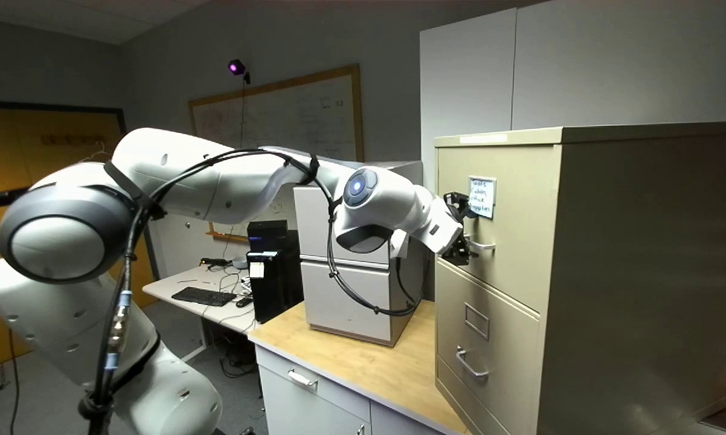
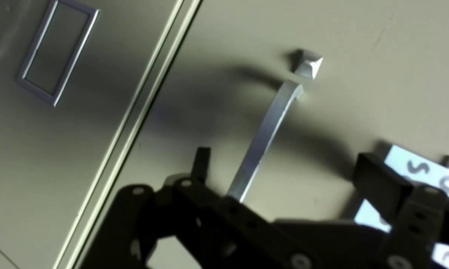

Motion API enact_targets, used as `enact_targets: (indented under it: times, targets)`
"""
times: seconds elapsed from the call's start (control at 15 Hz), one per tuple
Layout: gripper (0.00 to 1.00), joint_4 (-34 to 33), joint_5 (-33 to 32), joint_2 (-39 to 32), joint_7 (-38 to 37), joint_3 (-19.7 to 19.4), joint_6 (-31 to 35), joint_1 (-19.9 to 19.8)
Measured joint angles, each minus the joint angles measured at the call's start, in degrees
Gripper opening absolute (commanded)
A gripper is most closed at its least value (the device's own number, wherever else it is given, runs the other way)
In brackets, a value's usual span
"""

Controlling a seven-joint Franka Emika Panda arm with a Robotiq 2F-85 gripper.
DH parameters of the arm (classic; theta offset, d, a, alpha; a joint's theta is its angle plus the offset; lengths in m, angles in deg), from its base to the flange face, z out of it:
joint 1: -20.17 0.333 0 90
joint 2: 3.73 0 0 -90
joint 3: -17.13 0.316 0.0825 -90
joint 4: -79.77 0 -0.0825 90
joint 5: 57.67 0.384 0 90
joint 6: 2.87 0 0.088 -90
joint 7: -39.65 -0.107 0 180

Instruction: Open the top drawer of the beige file cabinet

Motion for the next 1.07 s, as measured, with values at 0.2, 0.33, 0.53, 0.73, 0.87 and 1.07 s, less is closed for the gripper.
enact_targets:
  times: [0.2,0.33,0.53,0.73,0.87,1.07]
  targets:
    - [0.45,0.07,0.83,0.14,2.02,-3.52,3.00,4.00]
    - [0.30,0.33,1.06,0.22,2.83,-6.27,4.37,6.73]
    - [0.07,0.48,1.29,0.26,4.09,-11.29,6.64,12.11]
    - [0.00,0.77,1.31,0.56,4.93,-16.86,8.92,18.60]
    - [0.00,1.38,1.19,1.56,5.81,-19.71,10.43,22.58]
    - [0.00,2.09,0.33,2.54,6.11,-20.29,11.84,24.19]
